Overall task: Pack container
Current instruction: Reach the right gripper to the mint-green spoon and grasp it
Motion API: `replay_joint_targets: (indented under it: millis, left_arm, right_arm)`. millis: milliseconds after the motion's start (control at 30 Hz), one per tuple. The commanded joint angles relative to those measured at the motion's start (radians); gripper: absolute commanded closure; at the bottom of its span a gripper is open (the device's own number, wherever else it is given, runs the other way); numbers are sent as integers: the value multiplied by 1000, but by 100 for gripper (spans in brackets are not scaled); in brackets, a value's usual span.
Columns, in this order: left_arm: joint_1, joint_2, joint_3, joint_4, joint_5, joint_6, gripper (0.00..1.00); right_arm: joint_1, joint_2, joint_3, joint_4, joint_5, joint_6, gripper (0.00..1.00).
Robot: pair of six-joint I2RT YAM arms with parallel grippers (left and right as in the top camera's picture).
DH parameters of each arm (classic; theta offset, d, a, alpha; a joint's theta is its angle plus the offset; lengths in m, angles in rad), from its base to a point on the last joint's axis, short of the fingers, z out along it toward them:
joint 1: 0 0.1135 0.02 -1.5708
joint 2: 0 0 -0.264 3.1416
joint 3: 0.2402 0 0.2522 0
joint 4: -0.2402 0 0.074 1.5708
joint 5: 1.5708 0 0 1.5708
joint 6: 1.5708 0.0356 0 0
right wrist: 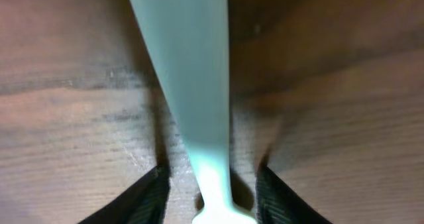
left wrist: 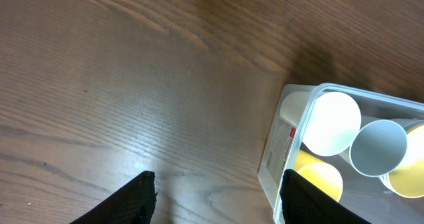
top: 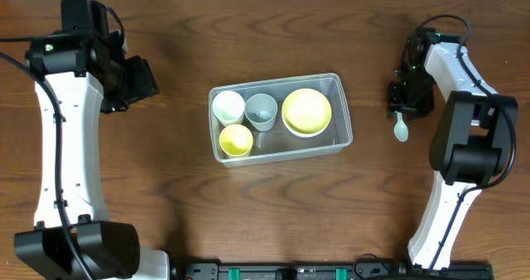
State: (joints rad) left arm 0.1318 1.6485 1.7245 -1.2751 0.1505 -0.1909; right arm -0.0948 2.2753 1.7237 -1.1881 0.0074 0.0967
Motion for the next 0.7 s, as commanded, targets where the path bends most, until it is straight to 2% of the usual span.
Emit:
replay_joint_targets:
  millis: [0,267,667]
  left_arm:
    - [3,1,-6,-1,-5,-5,39]
    - [3,1,-6,-4,-5,-5,39]
    - [3,1,-6,-4,-5,-5,39]
  right_arm:
    - [-3,35,-44,7,10,3,61]
    - [-3,35,-44,7,11,3,75]
    - [-3,34,-44,19,10,3,85]
